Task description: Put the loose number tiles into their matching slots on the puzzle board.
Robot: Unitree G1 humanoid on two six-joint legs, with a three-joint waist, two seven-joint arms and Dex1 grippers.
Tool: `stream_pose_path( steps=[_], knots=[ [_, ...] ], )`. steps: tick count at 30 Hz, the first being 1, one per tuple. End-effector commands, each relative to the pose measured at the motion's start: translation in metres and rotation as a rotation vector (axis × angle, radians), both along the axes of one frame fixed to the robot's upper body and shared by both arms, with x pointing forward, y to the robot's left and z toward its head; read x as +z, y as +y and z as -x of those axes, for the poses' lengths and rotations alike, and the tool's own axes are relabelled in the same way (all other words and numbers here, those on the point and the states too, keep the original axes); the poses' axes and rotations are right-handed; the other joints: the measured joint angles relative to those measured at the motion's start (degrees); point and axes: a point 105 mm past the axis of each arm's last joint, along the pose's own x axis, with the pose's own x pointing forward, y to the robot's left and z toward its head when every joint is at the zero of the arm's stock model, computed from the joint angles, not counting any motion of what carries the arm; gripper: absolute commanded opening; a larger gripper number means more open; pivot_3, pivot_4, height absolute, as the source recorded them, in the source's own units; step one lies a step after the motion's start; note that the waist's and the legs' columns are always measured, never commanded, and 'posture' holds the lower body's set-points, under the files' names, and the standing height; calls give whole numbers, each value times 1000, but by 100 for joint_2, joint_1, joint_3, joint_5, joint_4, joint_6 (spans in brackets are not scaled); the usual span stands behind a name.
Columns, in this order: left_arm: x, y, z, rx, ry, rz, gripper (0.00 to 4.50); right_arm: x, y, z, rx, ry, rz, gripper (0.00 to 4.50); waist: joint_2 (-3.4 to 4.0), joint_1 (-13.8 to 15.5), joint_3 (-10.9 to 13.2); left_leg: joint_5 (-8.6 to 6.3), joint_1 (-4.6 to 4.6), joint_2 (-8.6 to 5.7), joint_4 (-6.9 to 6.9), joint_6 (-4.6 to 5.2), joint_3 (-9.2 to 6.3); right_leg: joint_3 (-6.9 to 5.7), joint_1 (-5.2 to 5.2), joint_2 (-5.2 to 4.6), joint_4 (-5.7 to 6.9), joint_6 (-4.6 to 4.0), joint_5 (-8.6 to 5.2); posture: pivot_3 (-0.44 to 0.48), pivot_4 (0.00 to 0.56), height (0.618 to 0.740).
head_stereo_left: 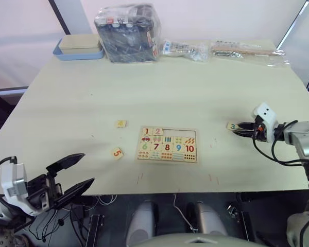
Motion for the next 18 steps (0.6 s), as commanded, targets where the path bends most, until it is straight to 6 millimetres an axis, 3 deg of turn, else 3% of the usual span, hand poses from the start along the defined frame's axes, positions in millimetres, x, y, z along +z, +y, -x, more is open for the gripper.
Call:
stream_pose_path(
  steps=[1,7,13,18],
  knots=[
    [6,-3,1,-9,-24,-5,4500,25,17,5,86,-52,32,879,4,1,3,0,0,0,0,0,0,0,-1,0,0,0,0,0,150,740],
    [6,-2,2,0,-24,-11,4500,58,56,25,197,-52,228,879,12,-3,7,0,-1,8,-2,0,-3,-2,-3,-2,0,9,-6,0,150,740],
    [6,-1,2,4,-24,-14,4500,96,108,42,325,-1,305,879,15,-40,9,-1,-1,14,-2,-2,-9,-8,-15,-15,0,17,-11,0,150,740],
    [6,0,1,10,-31,-16,4500,111,146,45,372,6,329,879,13,-42,8,-2,-14,5,-10,-3,-7,-11,-27,-37,-4,-5,0,0,150,740]
  ],
)
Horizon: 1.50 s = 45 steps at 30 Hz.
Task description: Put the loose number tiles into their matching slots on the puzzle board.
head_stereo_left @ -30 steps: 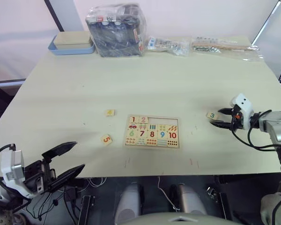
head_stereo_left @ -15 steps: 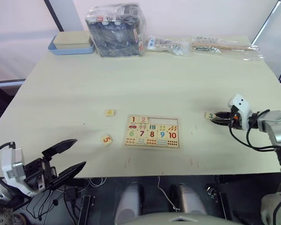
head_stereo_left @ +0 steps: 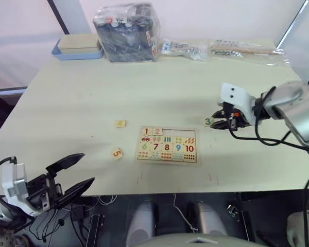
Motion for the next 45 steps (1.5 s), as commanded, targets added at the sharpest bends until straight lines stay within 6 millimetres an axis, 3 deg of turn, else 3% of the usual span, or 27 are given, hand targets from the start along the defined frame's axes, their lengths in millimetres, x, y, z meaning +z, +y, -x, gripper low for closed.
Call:
stream_pose_path(
  steps=[1,5,12,24,45],
  knots=[
    [7,0,1,2,-37,-15,4500,9,24,5,23,-2,15,879,-1,-21,-1,0,-1,-1,0,0,2,1,-2,1,0,0,0,0,150,740],
    [7,0,3,15,-39,-11,4500,10,63,2,28,6,3,879,-5,-99,-3,-2,-4,-4,0,-2,4,3,-2,2,0,0,1,0,150,740],
    [5,1,4,28,-39,-9,4500,-9,97,-9,-9,51,-10,879,-13,-115,-8,-1,-3,-5,3,-2,3,1,0,6,5,0,2,0,150,740],
    [2,1,4,40,-34,-8,4500,-47,111,-25,-57,93,33,879,-13,-127,-8,-1,-2,-3,2,-2,3,2,-1,22,8,1,2,0,150,740],
    [-2,4,6,51,-29,-7,4500,-64,111,-36,-75,102,66,879,-12,-127,-7,-1,-2,-1,1,-2,4,4,-2,26,8,1,2,0,150,740]
  ],
)
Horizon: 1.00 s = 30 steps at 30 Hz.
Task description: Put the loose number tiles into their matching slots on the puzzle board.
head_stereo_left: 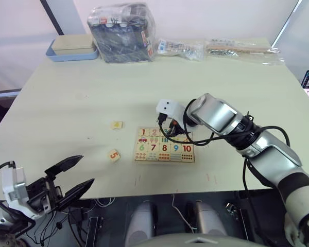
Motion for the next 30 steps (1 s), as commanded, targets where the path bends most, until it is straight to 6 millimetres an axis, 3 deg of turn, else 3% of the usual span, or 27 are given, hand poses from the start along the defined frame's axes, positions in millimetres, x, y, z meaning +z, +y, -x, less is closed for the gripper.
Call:
stream_pose_path(
  steps=[1,5,6,7,9,13,18,23,26,30],
  knots=[
    [3,2,2,6,-22,-13,4500,6,3,-1,21,-26,-10,879,1,-2,0,0,0,0,0,0,0,0,0,0,0,0,0,0,150,740],
    [2,2,3,6,-22,-12,4500,3,4,-1,24,-21,-7,879,1,-3,1,0,0,0,0,0,0,0,0,0,0,0,0,0,150,740],
    [1,2,3,6,-22,-12,4500,3,4,-1,26,-20,-6,1910,1,-3,1,0,0,0,0,0,0,0,0,0,0,0,0,0,150,740],
    [1,2,3,7,-22,-12,4500,2,5,0,29,-17,-7,1990,2,-3,1,0,0,1,0,0,0,0,0,0,0,0,0,0,150,740],
    [1,2,3,7,-22,-12,4500,2,6,1,33,-13,-8,3000,3,-2,2,0,0,1,0,0,0,0,0,0,0,0,0,0,150,740],
    [0,2,4,8,-22,-11,4500,1,5,1,36,-12,-5,4435,4,-2,2,0,0,2,0,0,0,0,0,0,0,0,0,0,150,740],
    [0,2,4,10,-22,-10,4500,7,5,0,34,-25,-36,4435,4,-3,2,0,0,2,0,0,0,0,0,0,0,0,0,0,150,740],
    [-1,2,4,17,-24,-8,4500,26,3,3,92,-98,-227,4435,0,10,1,0,-1,1,-1,0,0,-1,1,-2,-3,1,0,0,150,740],
    [-2,1,4,21,-24,-6,4500,23,-8,2,122,-153,-250,4435,-2,12,1,0,-2,0,-1,0,1,0,1,-3,-4,2,-1,0,150,740],
    [-3,2,4,23,-23,-5,4500,23,-10,-2,43,-68,-349,4435,-6,-17,-1,0,2,1,0,0,4,2,0,6,-2,2,0,0,150,740]
  ],
)
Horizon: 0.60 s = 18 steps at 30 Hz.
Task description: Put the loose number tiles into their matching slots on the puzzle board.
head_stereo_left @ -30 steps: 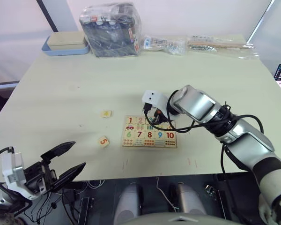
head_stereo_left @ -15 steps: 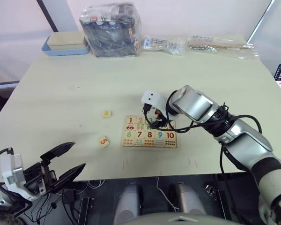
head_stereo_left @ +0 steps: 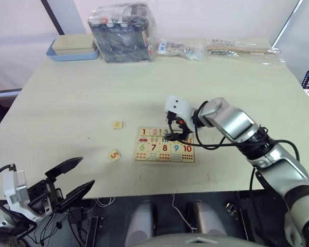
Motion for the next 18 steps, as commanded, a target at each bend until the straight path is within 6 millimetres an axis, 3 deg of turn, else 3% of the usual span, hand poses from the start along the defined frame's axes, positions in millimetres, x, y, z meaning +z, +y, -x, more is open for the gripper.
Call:
stream_pose_path(
  steps=[1,5,6,8,12,18],
  knots=[
    [3,2,1,8,-22,-7,4500,16,2,-5,-25,-2,-79,4059,0,-9,0,0,0,2,-1,0,2,3,0,9,1,-1,0,0,150,740],
    [3,1,0,6,-24,-8,4500,11,-1,-8,-43,-13,-58,3064,1,4,1,0,1,6,-2,0,-3,0,-3,12,2,-3,0,0,150,740],
    [3,1,0,5,-25,-8,4500,9,-2,-8,-47,-13,-49,2426,1,7,1,0,0,6,-2,0,-2,1,-3,6,1,-3,0,0,150,740],
    [3,1,-1,4,-25,-10,4500,7,-3,-9,-54,-12,-40,2068,1,10,1,0,-1,5,-2,0,-1,2,-3,-3,1,-2,0,0,150,740],
    [4,1,-1,1,-25,-11,4500,4,-2,-12,-64,-21,-34,89,0,8,0,0,-1,2,-1,0,4,5,-3,-8,-1,-1,1,0,150,740],
    [4,1,-2,0,-26,-14,4500,1,2,-17,-84,-26,-38,35,1,6,1,0,-1,5,-3,0,1,3,-4,0,0,-3,0,0,150,740]
  ],
)
